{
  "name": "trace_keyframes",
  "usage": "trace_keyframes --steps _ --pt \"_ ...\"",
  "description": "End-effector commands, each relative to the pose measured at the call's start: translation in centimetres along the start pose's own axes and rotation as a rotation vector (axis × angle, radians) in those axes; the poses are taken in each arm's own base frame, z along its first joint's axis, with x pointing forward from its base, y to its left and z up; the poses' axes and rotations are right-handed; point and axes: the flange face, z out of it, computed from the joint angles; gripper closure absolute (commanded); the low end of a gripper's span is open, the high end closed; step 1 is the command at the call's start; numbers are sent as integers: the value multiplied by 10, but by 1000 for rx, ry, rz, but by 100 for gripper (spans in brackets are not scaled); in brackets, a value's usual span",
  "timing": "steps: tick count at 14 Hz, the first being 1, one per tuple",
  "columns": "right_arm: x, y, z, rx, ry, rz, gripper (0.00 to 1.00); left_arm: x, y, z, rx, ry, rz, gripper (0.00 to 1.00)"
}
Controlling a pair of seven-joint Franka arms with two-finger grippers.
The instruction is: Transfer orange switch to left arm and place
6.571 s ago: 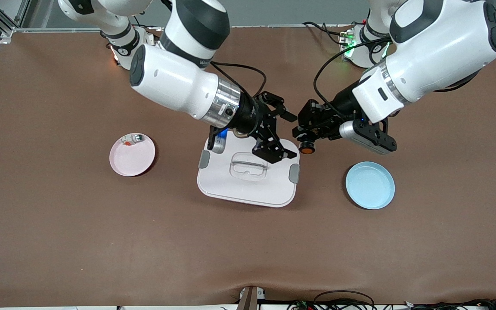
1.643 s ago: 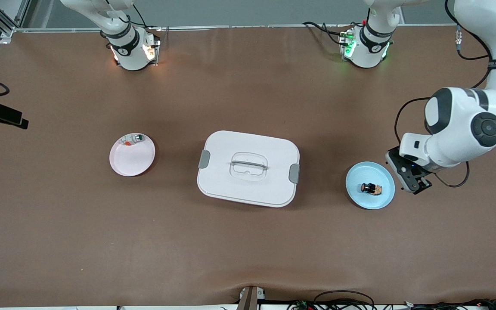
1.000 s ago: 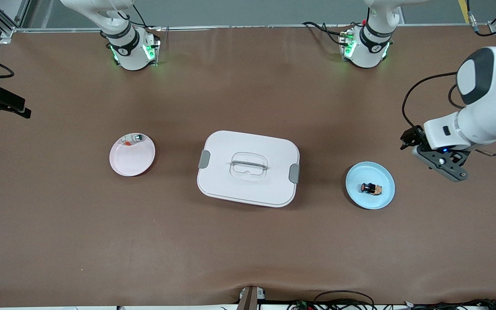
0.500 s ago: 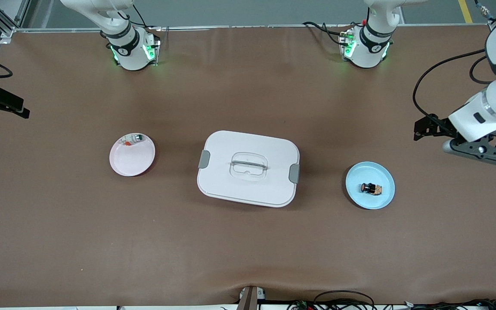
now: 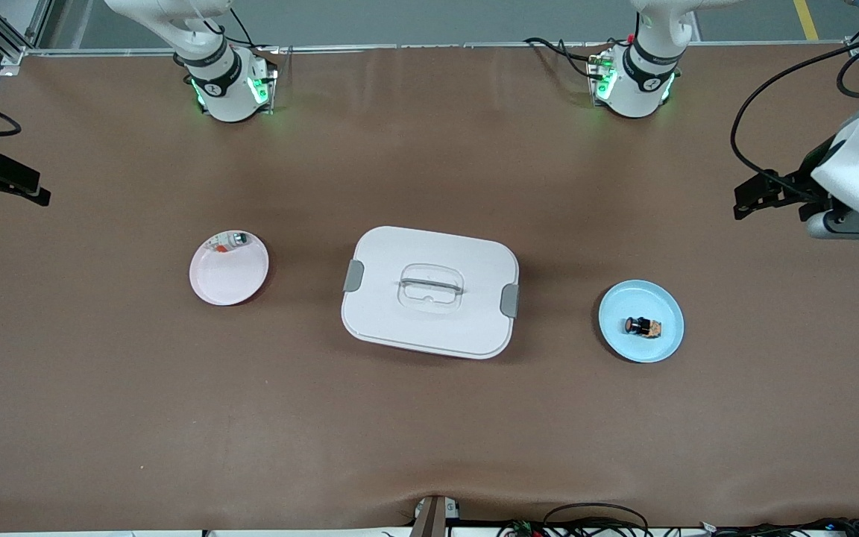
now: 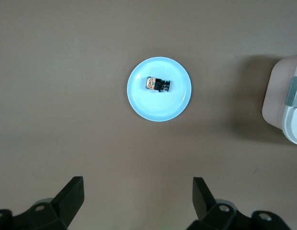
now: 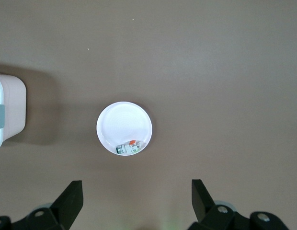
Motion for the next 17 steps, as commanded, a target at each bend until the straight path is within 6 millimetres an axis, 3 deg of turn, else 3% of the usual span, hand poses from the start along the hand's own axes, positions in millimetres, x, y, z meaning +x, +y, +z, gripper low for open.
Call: trace_keyframes --steps 1,5,6,9,11,17 --pt "-6 0 -5 13 13 -12 0 -6 -4 -18 39 -10 -17 0" --pt "-5 -7 -5 0 14 -27 0 -14 -10 -49 44 1 -22 0" --pt "-5 -7 -5 0 14 -29 0 -16 -22 -51 47 3 -46 0" --pt "-6 -8 -5 -6 14 -31 0 -20 -26 -55 50 6 -45 0" --pt "-7 -11 -6 -6 15 -39 0 -24 -11 -58 53 -6 -34 0" --pt "-7 -16 -8 -22 18 -70 0 -49 0 -65 47 -2 -22 0"
